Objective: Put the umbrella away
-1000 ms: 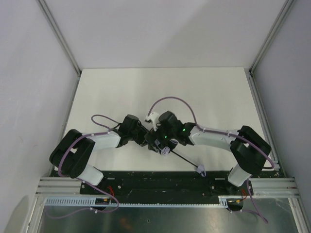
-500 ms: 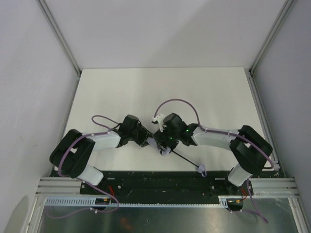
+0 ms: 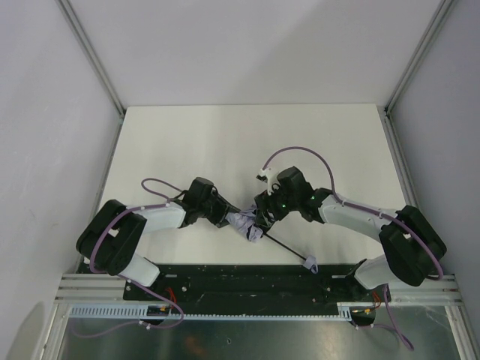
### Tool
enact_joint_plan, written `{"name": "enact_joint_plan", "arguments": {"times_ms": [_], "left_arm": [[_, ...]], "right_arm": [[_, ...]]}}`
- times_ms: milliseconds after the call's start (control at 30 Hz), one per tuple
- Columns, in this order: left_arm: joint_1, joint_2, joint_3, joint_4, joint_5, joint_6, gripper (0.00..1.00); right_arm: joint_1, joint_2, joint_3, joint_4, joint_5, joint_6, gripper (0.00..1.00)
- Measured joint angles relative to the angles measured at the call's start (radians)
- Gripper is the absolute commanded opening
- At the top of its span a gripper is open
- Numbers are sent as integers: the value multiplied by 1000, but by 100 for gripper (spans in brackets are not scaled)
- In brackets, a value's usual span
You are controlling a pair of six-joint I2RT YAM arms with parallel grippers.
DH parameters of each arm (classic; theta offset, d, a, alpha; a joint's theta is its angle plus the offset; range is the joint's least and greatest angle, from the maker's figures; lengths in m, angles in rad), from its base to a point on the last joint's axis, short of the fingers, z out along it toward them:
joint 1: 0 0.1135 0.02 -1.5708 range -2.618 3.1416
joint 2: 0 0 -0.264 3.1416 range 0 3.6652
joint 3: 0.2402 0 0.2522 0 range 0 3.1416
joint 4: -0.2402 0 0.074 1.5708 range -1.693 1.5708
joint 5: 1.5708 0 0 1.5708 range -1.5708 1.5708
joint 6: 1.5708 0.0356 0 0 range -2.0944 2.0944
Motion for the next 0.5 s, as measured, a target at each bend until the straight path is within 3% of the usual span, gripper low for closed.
{"name": "enact_joint_plan", "arguments": {"times_ms": [333,500], "left_arm": [[2,0,0,-4,8,5,0],[2,0,0,-4,9,4,0]], "right_arm": [[3,10,-2,54,-16,75,58],[4,56,1,103,-42,105,68]]}}
